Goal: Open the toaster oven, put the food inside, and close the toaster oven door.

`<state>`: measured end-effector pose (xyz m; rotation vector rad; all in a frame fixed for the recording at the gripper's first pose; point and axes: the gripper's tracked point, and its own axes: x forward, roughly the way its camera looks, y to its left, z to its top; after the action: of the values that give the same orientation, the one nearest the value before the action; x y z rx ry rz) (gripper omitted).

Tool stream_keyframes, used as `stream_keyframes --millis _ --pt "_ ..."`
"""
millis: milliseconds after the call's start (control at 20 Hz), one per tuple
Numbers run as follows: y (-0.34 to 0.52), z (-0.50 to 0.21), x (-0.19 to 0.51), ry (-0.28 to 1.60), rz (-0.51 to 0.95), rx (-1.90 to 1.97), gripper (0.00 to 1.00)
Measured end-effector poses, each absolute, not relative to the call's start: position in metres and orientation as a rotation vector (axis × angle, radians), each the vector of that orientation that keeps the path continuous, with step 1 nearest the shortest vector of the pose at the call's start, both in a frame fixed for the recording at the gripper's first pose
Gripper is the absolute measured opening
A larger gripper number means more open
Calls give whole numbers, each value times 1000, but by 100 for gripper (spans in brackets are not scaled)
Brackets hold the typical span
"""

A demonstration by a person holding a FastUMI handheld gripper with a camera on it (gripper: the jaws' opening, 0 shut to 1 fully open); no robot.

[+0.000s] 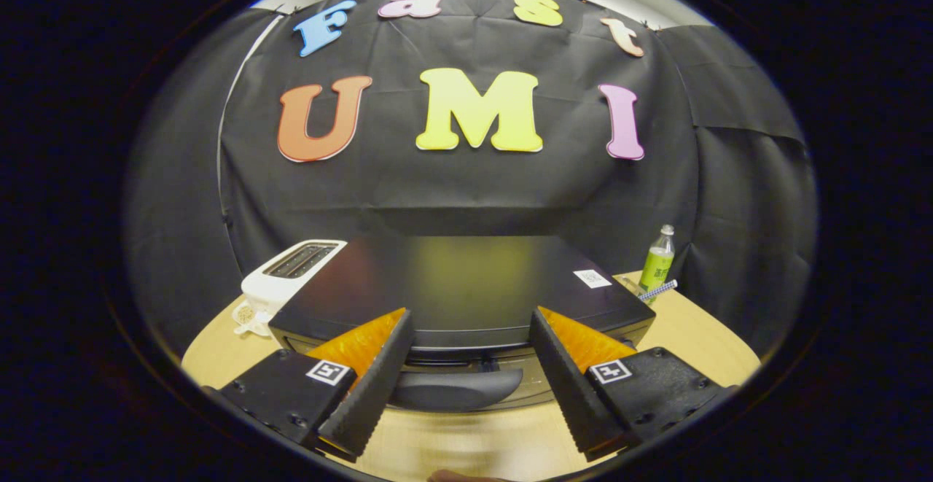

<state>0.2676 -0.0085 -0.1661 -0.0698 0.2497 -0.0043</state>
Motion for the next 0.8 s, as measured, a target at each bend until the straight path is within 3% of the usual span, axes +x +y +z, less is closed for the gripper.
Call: stream_keyframes --millis 800 --pt "-6 -196 221 280 53 -82 100"
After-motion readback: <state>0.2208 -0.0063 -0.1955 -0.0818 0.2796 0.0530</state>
